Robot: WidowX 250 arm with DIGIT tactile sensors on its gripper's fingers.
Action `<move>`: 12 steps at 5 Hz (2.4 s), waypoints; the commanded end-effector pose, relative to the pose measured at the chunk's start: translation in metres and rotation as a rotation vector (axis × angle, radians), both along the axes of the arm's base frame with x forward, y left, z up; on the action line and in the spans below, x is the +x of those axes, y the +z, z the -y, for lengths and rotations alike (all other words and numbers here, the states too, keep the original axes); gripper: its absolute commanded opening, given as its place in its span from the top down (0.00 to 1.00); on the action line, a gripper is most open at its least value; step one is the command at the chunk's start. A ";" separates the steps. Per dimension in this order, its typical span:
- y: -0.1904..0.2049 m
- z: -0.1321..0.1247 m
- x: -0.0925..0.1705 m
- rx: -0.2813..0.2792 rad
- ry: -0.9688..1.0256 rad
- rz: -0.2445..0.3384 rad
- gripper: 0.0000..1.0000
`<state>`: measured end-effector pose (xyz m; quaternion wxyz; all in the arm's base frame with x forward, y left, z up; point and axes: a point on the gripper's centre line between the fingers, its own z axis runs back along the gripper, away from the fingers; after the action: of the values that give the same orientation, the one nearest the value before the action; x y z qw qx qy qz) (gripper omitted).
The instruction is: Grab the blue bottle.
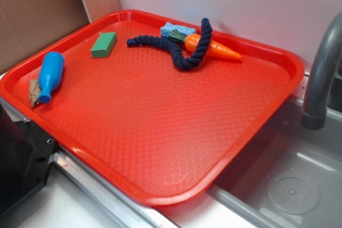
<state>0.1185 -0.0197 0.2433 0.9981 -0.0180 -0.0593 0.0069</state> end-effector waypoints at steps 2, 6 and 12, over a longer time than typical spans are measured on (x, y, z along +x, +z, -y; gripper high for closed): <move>-0.050 -0.050 0.011 0.001 0.242 0.011 0.00; -0.201 -0.145 0.029 -0.022 0.554 -0.018 0.00; -0.234 -0.128 0.018 0.015 0.510 -0.109 1.00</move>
<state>0.1483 0.1097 0.0130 0.9666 0.0085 -0.0140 0.2558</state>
